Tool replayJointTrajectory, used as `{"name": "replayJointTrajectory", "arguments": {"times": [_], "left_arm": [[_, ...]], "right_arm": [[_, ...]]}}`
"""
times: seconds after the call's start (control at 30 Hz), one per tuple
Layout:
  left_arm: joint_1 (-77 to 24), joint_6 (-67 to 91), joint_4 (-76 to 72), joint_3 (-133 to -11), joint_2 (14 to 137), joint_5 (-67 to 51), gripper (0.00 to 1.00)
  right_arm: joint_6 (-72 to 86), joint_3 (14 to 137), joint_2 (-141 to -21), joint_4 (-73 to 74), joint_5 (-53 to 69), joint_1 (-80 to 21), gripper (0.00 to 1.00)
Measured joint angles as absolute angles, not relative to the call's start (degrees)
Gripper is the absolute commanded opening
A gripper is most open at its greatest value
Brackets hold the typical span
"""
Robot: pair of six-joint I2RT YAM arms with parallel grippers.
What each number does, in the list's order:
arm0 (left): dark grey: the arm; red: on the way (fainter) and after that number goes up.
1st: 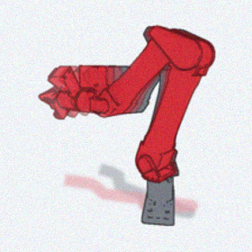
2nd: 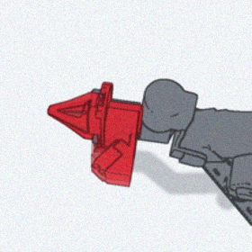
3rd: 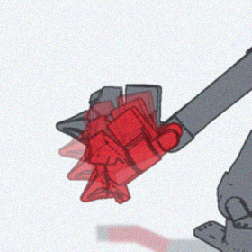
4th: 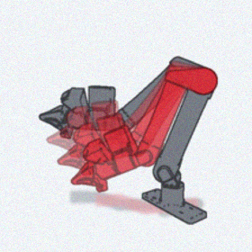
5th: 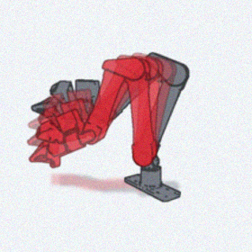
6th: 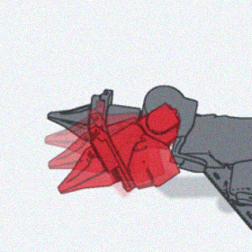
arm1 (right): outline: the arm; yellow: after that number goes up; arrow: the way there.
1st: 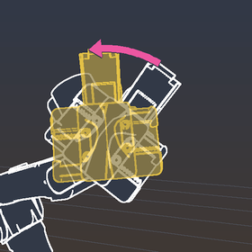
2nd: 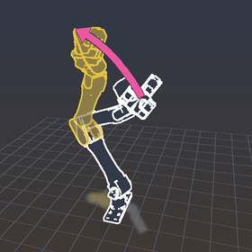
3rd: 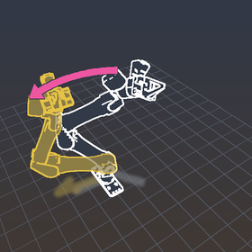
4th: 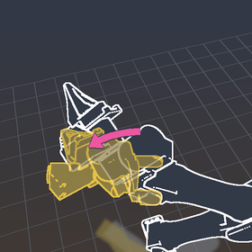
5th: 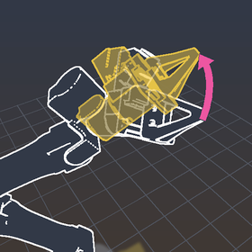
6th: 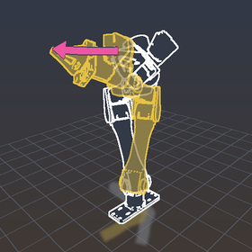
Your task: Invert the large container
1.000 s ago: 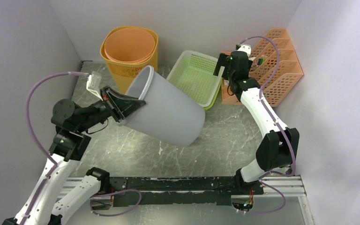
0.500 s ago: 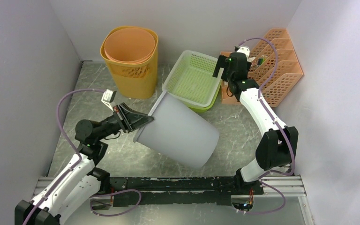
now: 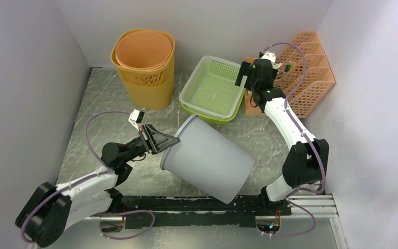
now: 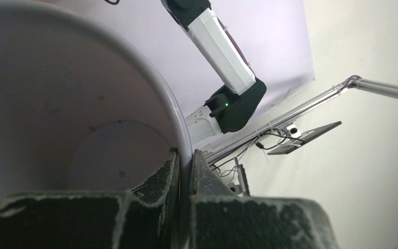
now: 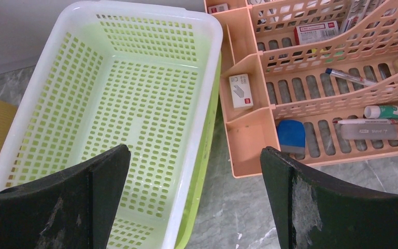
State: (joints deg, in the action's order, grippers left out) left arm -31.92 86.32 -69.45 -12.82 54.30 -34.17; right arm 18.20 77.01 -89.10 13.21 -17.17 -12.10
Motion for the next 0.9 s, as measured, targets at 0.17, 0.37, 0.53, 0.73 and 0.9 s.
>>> {"name": "replayJointTrajectory", "arguments": {"times": [0.17, 0.37, 0.53, 0.73, 0.9], "left_arm": [[-35.83, 88.90, -79.18, -12.05, 65.23, -29.89, 0.07], [-36.49, 92.20, -82.87, -9.56, 73.23, -25.63, 0.07], [-34.59, 94.48, -83.77, -8.38, 74.02, -23.99, 0.07], [-23.97, 98.17, -84.42, -3.95, 73.36, -23.83, 0.07], [-16.60, 98.37, -84.29, -2.22, 75.20, -26.13, 0.07]], "right_arm": [[18.20, 76.99, -89.30, 13.10, -17.28, -11.99, 0.99], [17.98, 76.71, -89.30, 12.93, -17.30, -11.62, 0.99], [17.96, 76.60, -89.32, 12.64, -17.30, -11.42, 0.99], [17.96, 75.50, -89.30, 11.73, -17.10, -11.33, 0.99], [18.04, 74.19, -89.32, 11.16, -16.34, -11.31, 0.99]]}}
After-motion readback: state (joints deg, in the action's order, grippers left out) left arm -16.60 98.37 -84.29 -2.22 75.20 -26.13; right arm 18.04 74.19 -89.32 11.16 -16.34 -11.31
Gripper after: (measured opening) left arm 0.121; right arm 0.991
